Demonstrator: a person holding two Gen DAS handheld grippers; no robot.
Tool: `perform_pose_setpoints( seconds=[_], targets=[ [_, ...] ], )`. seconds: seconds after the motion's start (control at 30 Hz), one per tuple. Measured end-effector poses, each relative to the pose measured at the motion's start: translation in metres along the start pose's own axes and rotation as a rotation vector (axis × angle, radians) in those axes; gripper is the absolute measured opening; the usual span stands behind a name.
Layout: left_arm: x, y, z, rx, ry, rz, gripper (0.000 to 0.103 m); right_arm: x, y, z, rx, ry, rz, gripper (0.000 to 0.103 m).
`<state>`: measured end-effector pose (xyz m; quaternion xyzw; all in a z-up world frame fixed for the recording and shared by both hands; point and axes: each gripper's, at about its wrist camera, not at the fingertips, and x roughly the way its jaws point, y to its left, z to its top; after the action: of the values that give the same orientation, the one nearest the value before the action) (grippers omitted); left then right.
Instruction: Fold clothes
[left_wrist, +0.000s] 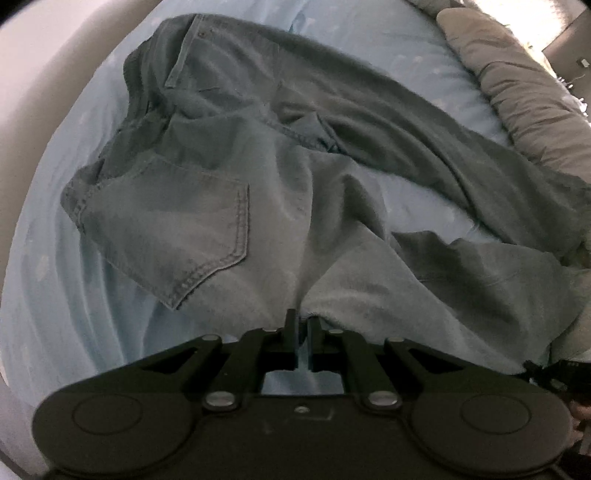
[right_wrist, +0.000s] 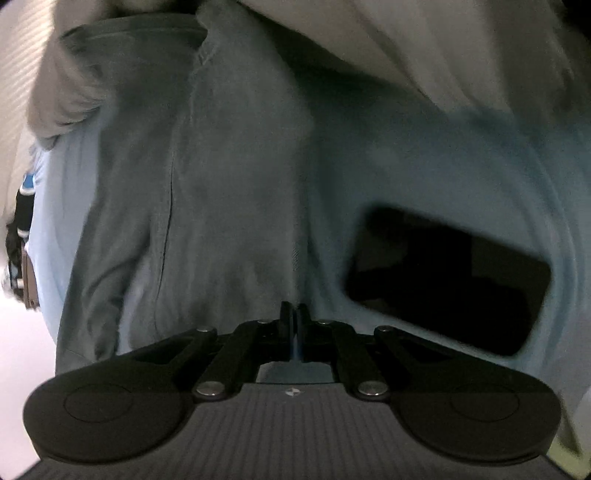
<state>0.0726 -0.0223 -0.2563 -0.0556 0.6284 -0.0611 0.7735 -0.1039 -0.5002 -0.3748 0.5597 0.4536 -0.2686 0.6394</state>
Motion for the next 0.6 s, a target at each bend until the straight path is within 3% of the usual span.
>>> perform_pose_setpoints(
  seconds=[0.1,0.17,0.23,0.3,0.5,0.57,0.6],
  targets=[
    [0.0,0.001,0.001,-0.01,0.006,0.001,0.003,0.002,0.001,0.001,0.011,-0.019,0.039,0.01],
    [0.0,0.003,0.001,-0.013,0.007,-0.002,0.003,0.0,0.002,0.006,0.011,-0.052,0.052,0.023],
    [-0.001,0.005,0.001,-0.018,0.008,-0.005,0.003,-0.002,0.008,0.016,0.009,-0.103,0.057,0.056],
    [-0.002,0.006,-0.001,-0.02,0.007,-0.004,0.003,0.0,0.014,0.027,0.004,-0.15,0.047,0.066],
    [-0.002,0.007,-0.005,-0.039,0.006,-0.003,0.004,0.031,0.043,0.063,-0.039,-0.239,-0.053,0.064],
    [-0.001,0.008,-0.006,-0.06,0.007,-0.003,0.004,0.041,0.052,0.069,-0.046,-0.26,-0.074,0.056],
    [0.0,0.008,-0.005,-0.074,0.008,-0.003,0.004,0.046,0.056,0.071,-0.035,-0.263,-0.081,0.034]
  ],
)
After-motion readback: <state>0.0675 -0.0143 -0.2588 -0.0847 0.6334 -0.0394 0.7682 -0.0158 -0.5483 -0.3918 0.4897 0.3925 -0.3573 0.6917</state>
